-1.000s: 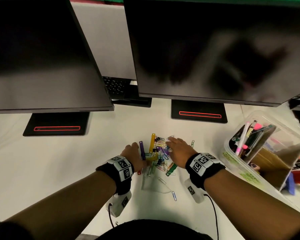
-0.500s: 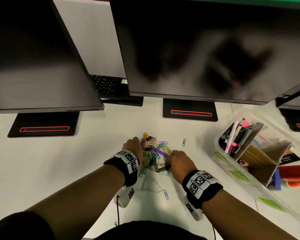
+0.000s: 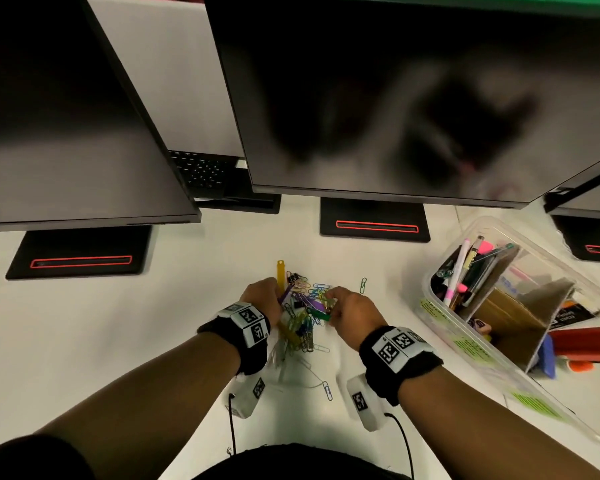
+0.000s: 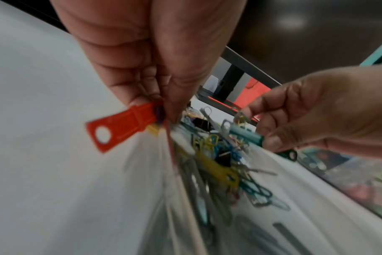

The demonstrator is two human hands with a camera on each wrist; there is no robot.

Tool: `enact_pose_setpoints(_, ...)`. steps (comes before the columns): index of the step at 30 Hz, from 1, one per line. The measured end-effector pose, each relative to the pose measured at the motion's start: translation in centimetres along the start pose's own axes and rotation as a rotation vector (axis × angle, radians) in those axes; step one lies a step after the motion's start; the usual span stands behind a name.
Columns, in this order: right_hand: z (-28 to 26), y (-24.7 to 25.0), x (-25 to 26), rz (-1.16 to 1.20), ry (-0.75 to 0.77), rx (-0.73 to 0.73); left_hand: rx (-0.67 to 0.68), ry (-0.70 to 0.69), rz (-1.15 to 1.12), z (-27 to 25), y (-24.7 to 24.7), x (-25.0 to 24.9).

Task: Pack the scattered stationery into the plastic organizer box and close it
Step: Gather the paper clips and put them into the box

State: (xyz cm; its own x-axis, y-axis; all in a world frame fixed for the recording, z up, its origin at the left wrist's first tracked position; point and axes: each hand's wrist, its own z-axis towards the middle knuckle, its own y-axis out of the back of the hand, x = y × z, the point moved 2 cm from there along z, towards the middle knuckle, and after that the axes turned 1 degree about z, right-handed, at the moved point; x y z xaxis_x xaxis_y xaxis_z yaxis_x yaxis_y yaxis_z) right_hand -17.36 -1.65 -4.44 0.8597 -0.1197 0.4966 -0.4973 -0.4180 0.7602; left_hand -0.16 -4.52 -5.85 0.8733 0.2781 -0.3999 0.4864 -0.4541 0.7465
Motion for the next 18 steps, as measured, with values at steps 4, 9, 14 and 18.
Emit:
enact_pose_setpoints(4,0.5,-0.5,0.3,-0.003,-0.02,0.014,-0.076,0.041,-0.157,0.7,0.9,0.0)
enact_pose_setpoints(9,0.4,-1.0,0.6,-0.031,0.005,-0.007,-0.114,0.065,-0.254,2.1,1.2,-0.5)
enact_pose_setpoints(14,0.0,-0.9,0.2,0.127,-0.037,-0.114,-0.099,0.088,-0.17,3.1,0.7,-1.3)
enact_pose_setpoints(18,-0.1,-0.8,-0.8,0.158,-0.069,-0.129,-0.083,0.073,-0.023,3.3,0.2,-2.2)
